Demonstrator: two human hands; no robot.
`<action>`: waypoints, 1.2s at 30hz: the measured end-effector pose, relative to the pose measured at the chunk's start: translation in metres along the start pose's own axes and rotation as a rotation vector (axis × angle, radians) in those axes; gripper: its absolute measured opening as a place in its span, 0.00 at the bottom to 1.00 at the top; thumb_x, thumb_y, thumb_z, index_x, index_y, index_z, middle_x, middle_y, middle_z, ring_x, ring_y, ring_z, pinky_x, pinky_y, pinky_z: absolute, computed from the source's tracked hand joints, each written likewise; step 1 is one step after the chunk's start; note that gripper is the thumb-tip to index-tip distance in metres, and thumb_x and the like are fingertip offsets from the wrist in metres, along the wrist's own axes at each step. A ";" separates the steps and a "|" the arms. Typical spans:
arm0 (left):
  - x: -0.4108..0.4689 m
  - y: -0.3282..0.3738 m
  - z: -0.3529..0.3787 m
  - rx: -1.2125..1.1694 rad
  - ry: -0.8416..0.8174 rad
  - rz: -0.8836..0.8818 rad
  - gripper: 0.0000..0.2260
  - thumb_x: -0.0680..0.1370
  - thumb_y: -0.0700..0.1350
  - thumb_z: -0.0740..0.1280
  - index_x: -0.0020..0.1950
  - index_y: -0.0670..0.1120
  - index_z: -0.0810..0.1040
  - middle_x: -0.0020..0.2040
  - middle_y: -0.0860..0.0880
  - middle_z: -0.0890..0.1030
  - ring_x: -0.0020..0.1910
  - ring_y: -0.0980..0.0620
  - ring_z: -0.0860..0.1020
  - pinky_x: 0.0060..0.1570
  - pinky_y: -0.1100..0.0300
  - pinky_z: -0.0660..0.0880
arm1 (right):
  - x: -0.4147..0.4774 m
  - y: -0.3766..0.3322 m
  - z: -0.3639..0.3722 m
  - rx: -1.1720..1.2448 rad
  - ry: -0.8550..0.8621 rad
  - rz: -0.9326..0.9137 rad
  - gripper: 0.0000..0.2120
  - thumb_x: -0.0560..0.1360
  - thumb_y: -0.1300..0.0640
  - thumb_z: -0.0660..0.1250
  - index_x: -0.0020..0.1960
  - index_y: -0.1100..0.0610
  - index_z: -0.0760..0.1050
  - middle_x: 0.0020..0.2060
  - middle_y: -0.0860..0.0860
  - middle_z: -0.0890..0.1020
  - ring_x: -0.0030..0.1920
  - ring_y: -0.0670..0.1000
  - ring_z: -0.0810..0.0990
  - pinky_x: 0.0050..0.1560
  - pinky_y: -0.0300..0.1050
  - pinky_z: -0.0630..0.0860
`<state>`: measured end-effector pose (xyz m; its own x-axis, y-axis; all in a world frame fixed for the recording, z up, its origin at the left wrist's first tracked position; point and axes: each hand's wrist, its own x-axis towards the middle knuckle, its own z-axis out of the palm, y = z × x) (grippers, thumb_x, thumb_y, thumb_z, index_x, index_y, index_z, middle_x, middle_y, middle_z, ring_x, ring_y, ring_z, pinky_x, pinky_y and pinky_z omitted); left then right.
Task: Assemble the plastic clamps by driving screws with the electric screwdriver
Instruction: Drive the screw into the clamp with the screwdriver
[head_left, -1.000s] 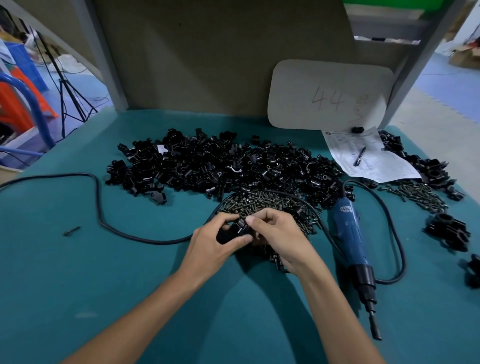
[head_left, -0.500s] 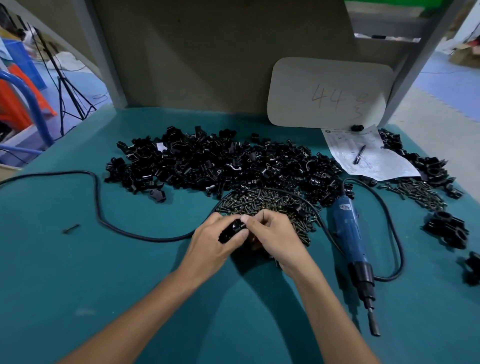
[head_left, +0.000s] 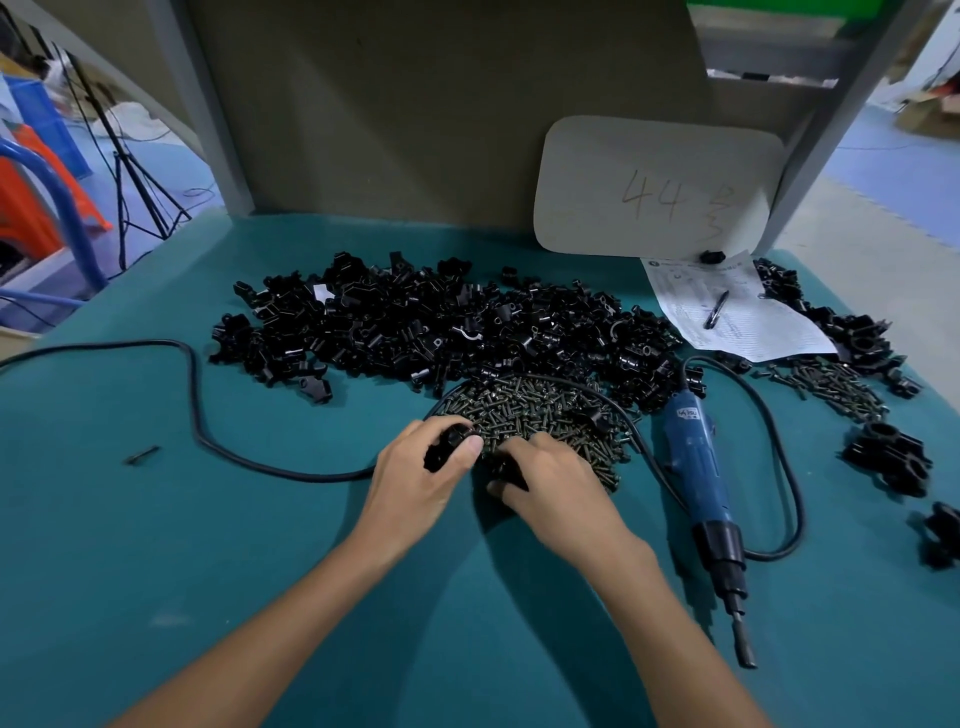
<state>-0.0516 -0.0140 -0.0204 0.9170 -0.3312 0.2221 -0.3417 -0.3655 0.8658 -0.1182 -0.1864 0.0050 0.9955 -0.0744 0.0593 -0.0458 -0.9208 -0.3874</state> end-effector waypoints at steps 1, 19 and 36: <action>0.000 0.000 0.000 0.000 -0.002 -0.001 0.13 0.77 0.65 0.64 0.56 0.62 0.79 0.47 0.58 0.80 0.48 0.60 0.78 0.45 0.64 0.71 | 0.000 -0.001 0.001 -0.026 0.020 -0.013 0.15 0.81 0.51 0.67 0.66 0.52 0.72 0.53 0.51 0.74 0.55 0.55 0.75 0.47 0.48 0.68; -0.004 0.004 0.000 0.127 -0.073 0.102 0.14 0.79 0.58 0.66 0.63 0.57 0.77 0.50 0.57 0.74 0.49 0.60 0.75 0.46 0.68 0.71 | -0.003 -0.007 -0.011 1.110 0.192 0.190 0.03 0.81 0.52 0.70 0.49 0.50 0.79 0.35 0.46 0.81 0.36 0.45 0.78 0.36 0.40 0.75; -0.003 0.004 0.002 0.132 -0.105 0.173 0.22 0.78 0.65 0.61 0.68 0.59 0.76 0.51 0.56 0.73 0.52 0.61 0.74 0.49 0.72 0.69 | 0.008 -0.002 -0.020 1.110 -0.021 0.034 0.09 0.81 0.62 0.68 0.52 0.52 0.86 0.47 0.50 0.88 0.47 0.46 0.85 0.46 0.37 0.80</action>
<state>-0.0564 -0.0160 -0.0187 0.8183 -0.4848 0.3088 -0.5225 -0.4037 0.7510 -0.1123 -0.1925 0.0251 0.9968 -0.0769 0.0215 0.0166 -0.0629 -0.9979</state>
